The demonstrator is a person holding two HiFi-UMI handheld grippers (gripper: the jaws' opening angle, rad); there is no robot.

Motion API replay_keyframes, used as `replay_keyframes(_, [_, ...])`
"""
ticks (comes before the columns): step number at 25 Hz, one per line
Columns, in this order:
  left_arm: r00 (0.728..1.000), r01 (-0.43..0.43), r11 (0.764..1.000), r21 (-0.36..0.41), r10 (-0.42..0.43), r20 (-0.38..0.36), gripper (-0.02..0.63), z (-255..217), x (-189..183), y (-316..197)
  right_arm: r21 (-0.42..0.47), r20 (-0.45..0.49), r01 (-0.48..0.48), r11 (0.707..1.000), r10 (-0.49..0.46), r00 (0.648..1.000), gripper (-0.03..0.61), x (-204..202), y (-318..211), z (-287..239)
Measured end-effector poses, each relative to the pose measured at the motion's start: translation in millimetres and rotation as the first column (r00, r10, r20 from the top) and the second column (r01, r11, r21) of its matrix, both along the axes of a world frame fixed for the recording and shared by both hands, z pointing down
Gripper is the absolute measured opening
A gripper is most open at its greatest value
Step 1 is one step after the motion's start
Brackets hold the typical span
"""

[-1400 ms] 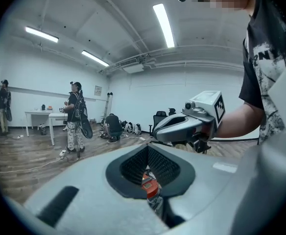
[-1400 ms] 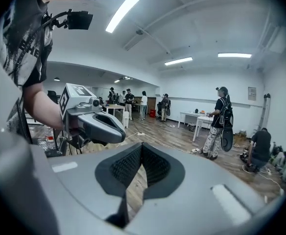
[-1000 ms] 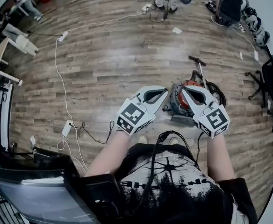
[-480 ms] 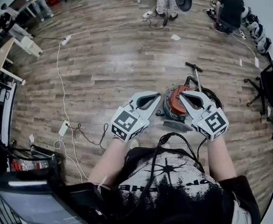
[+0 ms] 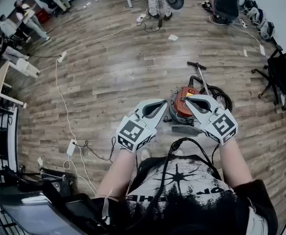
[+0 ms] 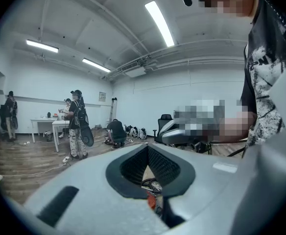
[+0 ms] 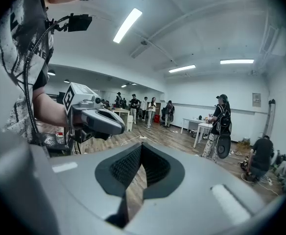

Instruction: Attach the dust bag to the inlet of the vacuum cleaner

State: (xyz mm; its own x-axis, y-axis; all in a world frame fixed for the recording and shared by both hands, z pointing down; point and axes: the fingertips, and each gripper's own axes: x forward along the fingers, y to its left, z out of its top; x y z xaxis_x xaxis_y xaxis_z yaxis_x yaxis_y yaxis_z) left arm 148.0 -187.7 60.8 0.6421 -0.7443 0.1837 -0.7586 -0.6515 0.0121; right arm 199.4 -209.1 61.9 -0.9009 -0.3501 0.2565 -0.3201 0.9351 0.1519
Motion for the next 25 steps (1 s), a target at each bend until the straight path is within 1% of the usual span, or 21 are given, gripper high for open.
replay_keyframes(3, [1.0, -0.019, 1.0, -0.006, 0.019, 0.009, 0.003, 1.3, 2.6, -2.1, -0.002, -0.021, -0.001, 1.0, 0.001, 1.0, 0.005, -0.9, 0.5, 4.8])
replay_keyframes(10, [0.999, -0.04, 0.999, -0.017, 0.04, 0.024, 0.002, 2.7, 1.9, 0.9, -0.003, -0.02, -0.02, 1.0, 0.02, 1.0, 0.005, -3.1, 5.9, 6.5])
replay_keyframes(15, [0.999, -0.039, 0.999, 0.002, 0.039, 0.034, 0.003, -2.0, 2.8, 3.8, 0.002, -0.017, -0.029, 1.0, 0.029, 0.999, 0.005, -1.2, 7.6, 2.8])
replay_keyframes(19, [0.999, -0.023, 0.999, 0.041, 0.021, 0.036, 0.003, -9.3, 1.6, 3.9, 0.014, -0.016, -0.041, 0.999, 0.042, 0.999, 0.005, 0.9, 6.4, 2.0])
replay_keyframes(25, [0.999, -0.02, 0.998, 0.053, 0.019, 0.036, 0.002, -10.3, 4.3, -0.8, 0.017, -0.017, -0.042, 0.999, 0.042, 0.999, 0.006, 4.5, 3.3, 2.5])
